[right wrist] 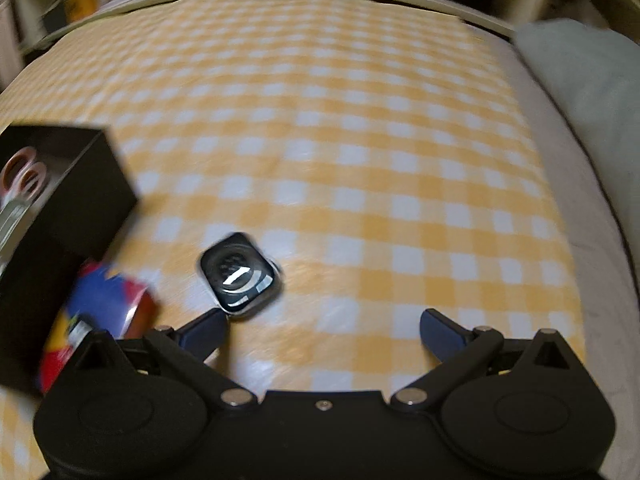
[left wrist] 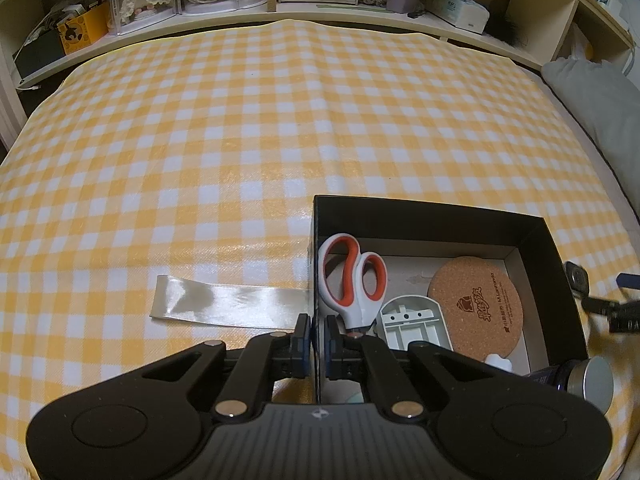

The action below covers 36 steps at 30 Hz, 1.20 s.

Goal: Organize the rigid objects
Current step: 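Move the right gripper to the silver smartwatch and grasp it, then carry the smartwatch into the black box and open the right gripper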

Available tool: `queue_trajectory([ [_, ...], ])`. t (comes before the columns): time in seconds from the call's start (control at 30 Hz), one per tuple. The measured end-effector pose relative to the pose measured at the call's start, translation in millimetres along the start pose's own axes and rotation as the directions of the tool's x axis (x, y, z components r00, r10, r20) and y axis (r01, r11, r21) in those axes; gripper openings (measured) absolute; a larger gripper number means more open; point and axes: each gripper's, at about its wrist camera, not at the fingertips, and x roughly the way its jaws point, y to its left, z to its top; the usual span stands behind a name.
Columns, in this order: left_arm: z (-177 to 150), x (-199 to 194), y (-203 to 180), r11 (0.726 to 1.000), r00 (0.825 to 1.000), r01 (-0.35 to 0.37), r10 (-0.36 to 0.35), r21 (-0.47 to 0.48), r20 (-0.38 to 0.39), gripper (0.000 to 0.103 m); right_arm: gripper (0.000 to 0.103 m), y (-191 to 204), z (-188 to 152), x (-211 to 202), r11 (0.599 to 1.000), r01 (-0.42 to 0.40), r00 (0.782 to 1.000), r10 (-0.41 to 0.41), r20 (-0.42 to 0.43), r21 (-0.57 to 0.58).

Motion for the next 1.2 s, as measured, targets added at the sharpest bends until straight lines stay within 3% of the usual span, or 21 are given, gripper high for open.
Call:
queue_trajectory([
  [0.17,0.0,0.0,-0.5,1.0,1.0,0.0,0.0,0.001,0.0,0.005,0.103,-17.4,2.2,5.2,0.993,0.054,0.998,-0.056,0.014,0.106],
  [0.27,0.1,0.0,-1.4,1.0,1.0,-0.001,0.001,0.002,0.0,0.005,0.103,-16.4,3.1,3.1,0.992,0.068,0.997,-0.07,0.019,0.107],
  [0.5,0.2,0.0,-3.3,1.0,1.0,-0.002,0.002,0.002,0.0,0.005,0.103,15.3,10.6,-3.1,1.0,-0.015,0.999,0.015,0.047,0.0],
  [0.6,-0.8,1.0,-2.8,1.0,1.0,-0.002,0.002,0.002,0.0,0.005,0.1,27.7,14.9,-4.2,0.997,-0.066,0.997,0.064,0.051,0.034],
  [0.67,-0.8,1.1,-2.3,1.0,1.0,-0.002,0.002,0.003,0.0,0.005,0.09,33.6,19.5,-1.5,0.99,-0.104,0.994,0.099,0.054,0.092],
  [0.73,-0.9,1.2,-1.6,1.0,1.0,-0.002,0.002,0.003,0.0,0.005,0.088,40.0,23.8,3.2,0.981,-0.125,0.992,0.119,0.05,0.145],
  [0.9,-0.6,1.1,-3.6,1.0,1.0,-0.002,0.002,0.003,0.0,0.005,0.081,56.3,29.8,8.7,0.986,-0.062,0.997,0.055,0.052,0.152],
  [1.0,-0.6,1.1,-3.9,1.0,1.0,-0.002,0.002,0.004,0.001,0.005,0.072,58.1,32.7,10.7,0.987,-0.039,0.998,0.031,0.053,0.157],
  [1.1,-0.9,1.2,-2.9,1.0,1.0,-0.005,0.005,0.006,0.0,0.005,0.048,56.3,38.3,15.5,0.99,-0.008,0.999,0.001,0.055,0.139],
  [1.2,-0.5,1.2,-4.1,1.0,1.0,-0.004,0.004,0.004,0.0,0.005,0.048,53.8,40.3,15.3,0.991,-0.019,0.998,0.012,0.059,0.13],
])
